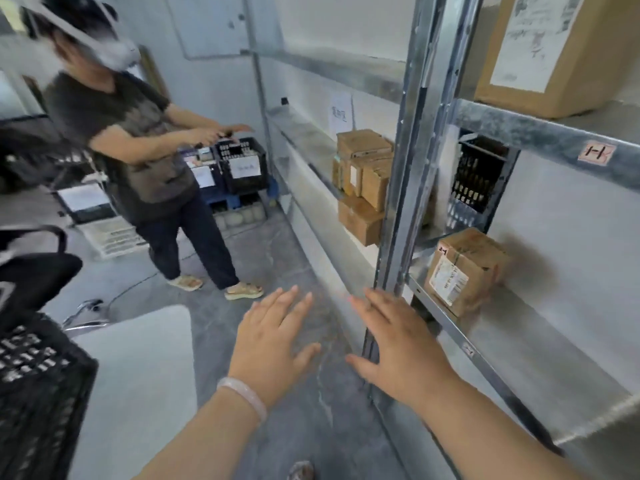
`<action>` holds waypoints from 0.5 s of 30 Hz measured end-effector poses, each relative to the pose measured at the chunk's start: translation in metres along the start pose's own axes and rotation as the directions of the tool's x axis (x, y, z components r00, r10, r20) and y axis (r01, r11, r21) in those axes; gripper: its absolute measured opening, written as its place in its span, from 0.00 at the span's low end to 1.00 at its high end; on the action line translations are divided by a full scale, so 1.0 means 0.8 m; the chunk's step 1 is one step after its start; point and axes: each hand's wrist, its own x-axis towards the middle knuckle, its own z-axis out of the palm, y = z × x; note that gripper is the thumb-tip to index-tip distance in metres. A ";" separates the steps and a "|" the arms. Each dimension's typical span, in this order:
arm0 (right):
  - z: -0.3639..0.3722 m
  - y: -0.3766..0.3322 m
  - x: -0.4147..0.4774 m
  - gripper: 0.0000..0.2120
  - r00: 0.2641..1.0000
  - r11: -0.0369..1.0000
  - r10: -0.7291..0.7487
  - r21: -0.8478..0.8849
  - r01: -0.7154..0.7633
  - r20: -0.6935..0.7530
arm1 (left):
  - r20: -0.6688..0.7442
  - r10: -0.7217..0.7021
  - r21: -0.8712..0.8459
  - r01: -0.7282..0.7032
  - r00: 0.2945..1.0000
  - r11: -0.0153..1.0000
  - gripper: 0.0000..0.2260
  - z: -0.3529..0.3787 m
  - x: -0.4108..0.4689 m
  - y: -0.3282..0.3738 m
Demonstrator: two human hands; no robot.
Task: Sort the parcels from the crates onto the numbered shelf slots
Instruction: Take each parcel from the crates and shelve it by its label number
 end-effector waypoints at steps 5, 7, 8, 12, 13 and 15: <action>0.008 -0.119 -0.004 0.40 0.967 0.967 -0.255 0.027 0.255 0.011 | -0.079 -0.197 0.179 0.208 0.977 0.962 0.35 -0.098 -0.115 -0.032; 0.011 -0.171 -0.002 0.40 0.932 0.932 -0.361 0.029 0.360 0.017 | -0.142 -0.284 0.218 0.310 0.948 0.926 0.35 -0.140 -0.159 -0.051; 0.010 -0.197 -0.001 0.40 0.914 0.914 -0.405 0.039 0.405 0.015 | -0.176 -0.325 0.229 0.360 0.929 0.905 0.35 -0.160 -0.180 -0.059; 0.013 -0.306 -0.003 0.38 0.834 0.829 -0.551 0.112 0.548 -0.005 | -0.278 -0.443 0.253 0.509 0.853 0.823 0.34 -0.232 -0.265 -0.083; 0.015 -0.333 -0.005 0.38 0.814 0.807 -0.581 0.121 0.578 -0.011 | -0.289 -0.464 0.262 0.535 0.838 0.803 0.34 -0.248 -0.287 -0.090; 0.024 -0.390 -0.012 0.38 0.778 0.767 -0.627 0.152 0.623 -0.024 | -0.303 -0.511 0.284 0.588 0.804 0.758 0.34 -0.279 -0.332 -0.104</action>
